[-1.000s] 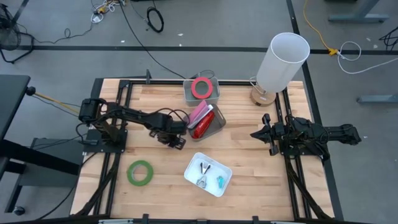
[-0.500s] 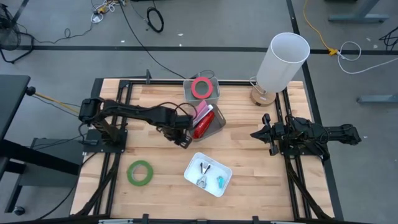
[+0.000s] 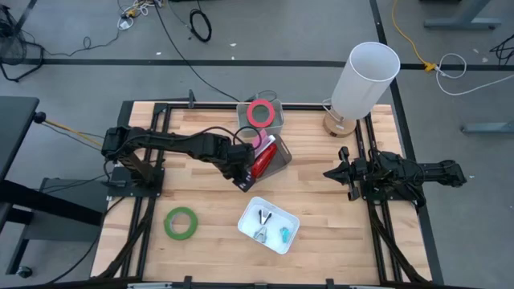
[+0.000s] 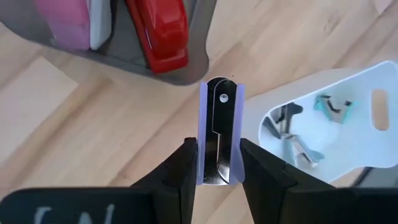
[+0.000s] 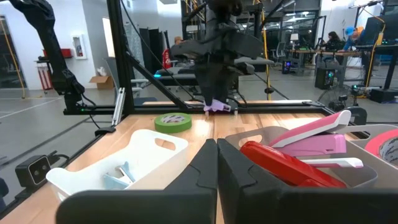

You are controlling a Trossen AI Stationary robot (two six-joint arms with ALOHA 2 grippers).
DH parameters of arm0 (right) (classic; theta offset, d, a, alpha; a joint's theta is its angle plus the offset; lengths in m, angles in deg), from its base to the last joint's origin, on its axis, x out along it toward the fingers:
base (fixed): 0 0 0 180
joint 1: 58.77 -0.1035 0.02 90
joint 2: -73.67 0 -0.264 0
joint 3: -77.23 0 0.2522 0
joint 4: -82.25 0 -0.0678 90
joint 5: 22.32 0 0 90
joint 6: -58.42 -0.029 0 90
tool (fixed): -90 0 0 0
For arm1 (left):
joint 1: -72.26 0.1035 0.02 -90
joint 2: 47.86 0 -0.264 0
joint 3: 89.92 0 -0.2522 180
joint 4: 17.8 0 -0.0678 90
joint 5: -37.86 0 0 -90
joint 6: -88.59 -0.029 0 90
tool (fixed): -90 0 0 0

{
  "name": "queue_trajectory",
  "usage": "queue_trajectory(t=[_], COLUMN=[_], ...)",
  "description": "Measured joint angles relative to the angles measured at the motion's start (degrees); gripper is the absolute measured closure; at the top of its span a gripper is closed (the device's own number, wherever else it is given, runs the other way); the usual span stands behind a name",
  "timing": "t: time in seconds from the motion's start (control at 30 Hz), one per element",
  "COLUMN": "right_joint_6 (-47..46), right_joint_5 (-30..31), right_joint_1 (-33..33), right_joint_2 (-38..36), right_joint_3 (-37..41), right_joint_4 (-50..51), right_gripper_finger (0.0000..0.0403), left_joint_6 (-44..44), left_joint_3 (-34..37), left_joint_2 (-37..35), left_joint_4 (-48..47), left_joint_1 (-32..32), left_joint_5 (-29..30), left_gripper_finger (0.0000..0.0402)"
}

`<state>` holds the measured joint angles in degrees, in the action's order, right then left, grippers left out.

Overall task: Pick and place Stapler, Stapler remover, tape
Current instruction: Put the purple staple remover into the white bin

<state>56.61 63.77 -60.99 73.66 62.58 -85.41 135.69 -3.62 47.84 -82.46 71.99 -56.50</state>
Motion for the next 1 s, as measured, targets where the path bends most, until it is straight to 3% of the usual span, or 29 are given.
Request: queue_trajectory(t=[0.17, 0.63, 1.0], right_joint_6=[0.0, 0.0, 0.0], right_joint_5=[0.0, 0.0, 0.0], right_joint_1=[0.0, 0.0, 0.0], right_joint_2=[0.0, 0.0, 0.0], right_joint_3=[0.0, 0.0, 0.0], right_joint_4=[0.0, 0.0, 0.0], right_gripper_finger=[0.0401, 0.0401, 0.0401], left_joint_6=[-5.4, -35.6, -38.9], left_joint_3=[0.0, 0.0, 0.0], left_joint_2=[0.0, 0.0, 0.0], left_joint_4=[0.3, 12.7, 18.3], left_joint_1=[-0.5, -7.3, -10.8], left_joint_5=[0.3, -4.0, -6.2], left_gripper_finger=[0.0287, 0.0287, 0.0287])
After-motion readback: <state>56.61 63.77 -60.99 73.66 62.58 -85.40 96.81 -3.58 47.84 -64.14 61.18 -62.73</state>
